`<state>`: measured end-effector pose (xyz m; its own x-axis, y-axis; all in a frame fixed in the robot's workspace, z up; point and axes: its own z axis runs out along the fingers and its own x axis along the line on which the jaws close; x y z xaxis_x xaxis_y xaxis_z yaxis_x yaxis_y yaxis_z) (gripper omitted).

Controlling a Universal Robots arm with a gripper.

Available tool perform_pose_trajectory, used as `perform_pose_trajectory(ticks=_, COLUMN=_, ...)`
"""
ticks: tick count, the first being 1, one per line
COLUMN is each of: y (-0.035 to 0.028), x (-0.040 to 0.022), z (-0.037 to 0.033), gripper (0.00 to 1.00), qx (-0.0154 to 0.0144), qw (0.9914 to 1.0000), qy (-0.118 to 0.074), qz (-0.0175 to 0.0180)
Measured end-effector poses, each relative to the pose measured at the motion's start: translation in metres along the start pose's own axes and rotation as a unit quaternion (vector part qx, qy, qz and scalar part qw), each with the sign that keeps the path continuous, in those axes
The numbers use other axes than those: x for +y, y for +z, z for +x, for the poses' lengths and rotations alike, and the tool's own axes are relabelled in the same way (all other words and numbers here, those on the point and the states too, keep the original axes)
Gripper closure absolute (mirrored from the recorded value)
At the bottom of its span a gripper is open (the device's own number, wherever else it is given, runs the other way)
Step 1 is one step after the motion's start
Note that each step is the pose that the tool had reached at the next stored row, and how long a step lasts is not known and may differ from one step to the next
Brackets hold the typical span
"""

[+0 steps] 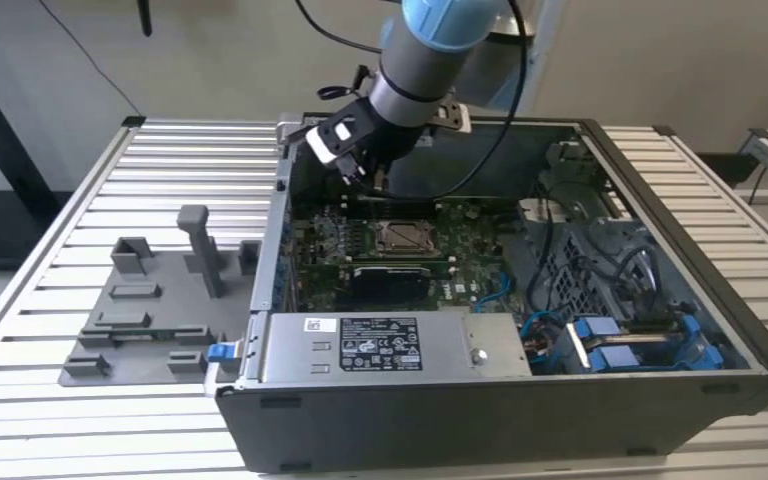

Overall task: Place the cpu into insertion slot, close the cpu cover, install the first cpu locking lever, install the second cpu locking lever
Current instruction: 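Install the first cpu locking lever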

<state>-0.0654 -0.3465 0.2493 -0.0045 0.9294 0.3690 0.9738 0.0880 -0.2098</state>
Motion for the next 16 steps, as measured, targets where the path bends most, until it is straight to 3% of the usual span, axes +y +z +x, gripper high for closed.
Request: perform_pose_trajectory(ticks=16, y=-0.0146, x=0.0319, z=0.0002, gripper=0.89, qx=0.0121, qw=0.9996, qy=0.007, qz=0.0247)
